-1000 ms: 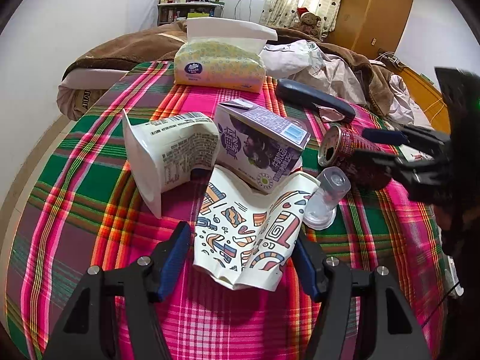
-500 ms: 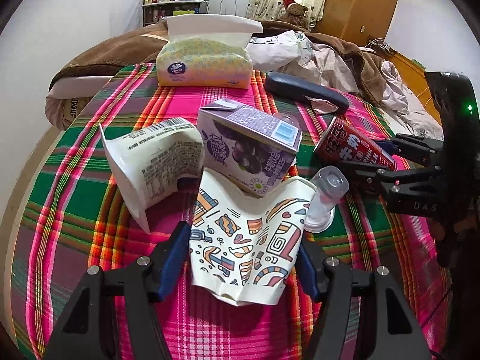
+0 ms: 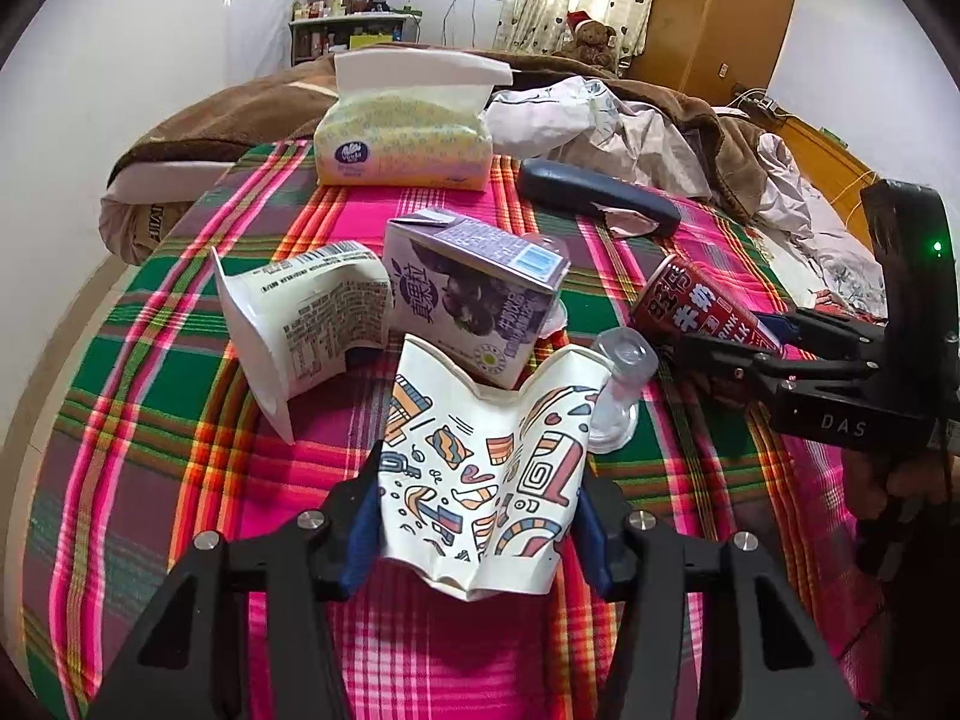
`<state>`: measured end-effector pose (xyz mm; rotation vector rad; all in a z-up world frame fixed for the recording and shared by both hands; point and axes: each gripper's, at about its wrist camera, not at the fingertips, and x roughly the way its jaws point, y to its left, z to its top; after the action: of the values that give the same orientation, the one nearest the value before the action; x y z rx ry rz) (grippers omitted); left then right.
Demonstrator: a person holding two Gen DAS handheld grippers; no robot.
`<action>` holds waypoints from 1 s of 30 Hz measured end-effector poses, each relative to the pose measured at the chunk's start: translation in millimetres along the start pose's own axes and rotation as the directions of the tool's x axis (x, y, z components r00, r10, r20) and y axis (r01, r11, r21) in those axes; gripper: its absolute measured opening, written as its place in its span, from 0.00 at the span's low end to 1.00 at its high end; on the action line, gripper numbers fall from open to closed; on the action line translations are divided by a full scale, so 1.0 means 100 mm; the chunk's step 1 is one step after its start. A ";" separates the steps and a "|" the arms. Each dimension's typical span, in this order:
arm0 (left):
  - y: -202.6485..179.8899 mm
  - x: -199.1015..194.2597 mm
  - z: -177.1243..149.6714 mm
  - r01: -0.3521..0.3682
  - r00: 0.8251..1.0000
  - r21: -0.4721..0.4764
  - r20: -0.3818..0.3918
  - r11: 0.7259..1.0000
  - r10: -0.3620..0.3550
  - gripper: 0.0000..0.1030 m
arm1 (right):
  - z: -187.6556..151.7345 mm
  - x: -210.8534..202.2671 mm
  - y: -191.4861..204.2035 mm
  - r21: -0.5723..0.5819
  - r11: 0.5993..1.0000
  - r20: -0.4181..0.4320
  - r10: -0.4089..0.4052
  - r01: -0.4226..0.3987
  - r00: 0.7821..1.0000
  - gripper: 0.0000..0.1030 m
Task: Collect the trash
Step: 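Close right tool on the red can while left tool closes on the patterned paper cup, then carry the can in right tool and paper cup in left tool over the bin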
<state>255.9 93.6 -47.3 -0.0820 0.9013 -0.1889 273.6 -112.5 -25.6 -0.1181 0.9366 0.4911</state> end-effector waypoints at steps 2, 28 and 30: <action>-0.03 -0.05 -0.02 -0.003 1.000 -0.001 0.009 1.000 0.003 0.54 | -0.03 -0.06 0.00 0.009 1.000 0.015 -0.003 0.003 1.000 0.55; -0.89 -0.64 -0.16 0.049 0.992 0.121 0.109 0.991 -0.063 0.54 | -0.53 -0.97 -0.28 0.160 0.986 0.162 -0.065 0.039 0.985 0.55; -0.99 -0.66 -0.17 0.058 0.991 0.132 0.109 0.990 -0.073 0.54 | -0.59 -1.06 -0.33 0.178 0.983 0.171 -0.073 0.042 0.983 0.55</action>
<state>190.1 10.0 7.6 -0.0027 0.7712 -0.3001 192.4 -197.0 19.4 0.0562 0.7954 0.3582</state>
